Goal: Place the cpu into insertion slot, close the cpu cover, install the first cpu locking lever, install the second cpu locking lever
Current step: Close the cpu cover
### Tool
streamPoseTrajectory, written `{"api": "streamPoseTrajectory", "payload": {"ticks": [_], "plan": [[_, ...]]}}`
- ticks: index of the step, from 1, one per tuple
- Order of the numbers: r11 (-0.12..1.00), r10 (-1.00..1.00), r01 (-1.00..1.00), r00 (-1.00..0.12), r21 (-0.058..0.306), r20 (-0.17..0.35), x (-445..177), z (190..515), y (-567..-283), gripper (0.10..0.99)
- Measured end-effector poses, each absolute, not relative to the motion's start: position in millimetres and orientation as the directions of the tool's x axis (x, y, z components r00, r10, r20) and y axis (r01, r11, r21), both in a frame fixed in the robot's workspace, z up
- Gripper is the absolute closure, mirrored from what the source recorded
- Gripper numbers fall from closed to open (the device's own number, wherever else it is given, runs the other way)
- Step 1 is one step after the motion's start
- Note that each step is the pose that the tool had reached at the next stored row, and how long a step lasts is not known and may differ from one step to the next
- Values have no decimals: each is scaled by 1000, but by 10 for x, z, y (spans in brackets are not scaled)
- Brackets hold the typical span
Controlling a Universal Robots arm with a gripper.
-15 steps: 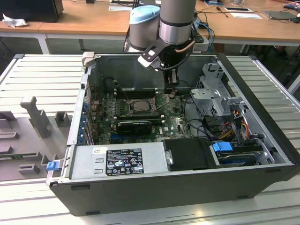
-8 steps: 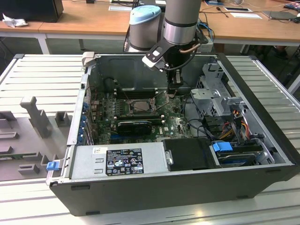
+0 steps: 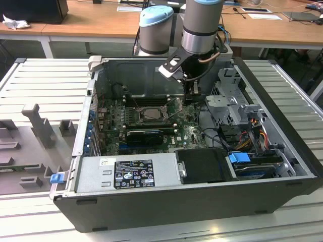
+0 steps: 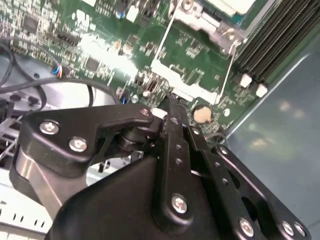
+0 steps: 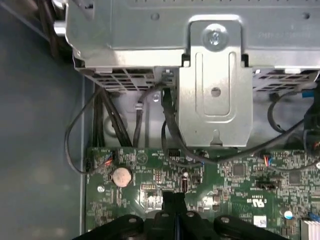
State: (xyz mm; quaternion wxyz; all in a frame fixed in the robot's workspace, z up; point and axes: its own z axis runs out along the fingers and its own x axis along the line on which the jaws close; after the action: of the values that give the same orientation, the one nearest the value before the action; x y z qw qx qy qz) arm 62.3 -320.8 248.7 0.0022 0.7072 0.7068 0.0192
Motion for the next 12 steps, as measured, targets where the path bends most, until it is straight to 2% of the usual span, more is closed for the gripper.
{"api": "streamPoseTrajectory", "payload": {"ticks": [1, 12], "plan": [[-1, 1000, 1000, 1, 7, 24, 622, 2486, -3208, 980], [-1, 1000, 1000, 0, 7, 25, 518, 2486, -3208, 980]]}}
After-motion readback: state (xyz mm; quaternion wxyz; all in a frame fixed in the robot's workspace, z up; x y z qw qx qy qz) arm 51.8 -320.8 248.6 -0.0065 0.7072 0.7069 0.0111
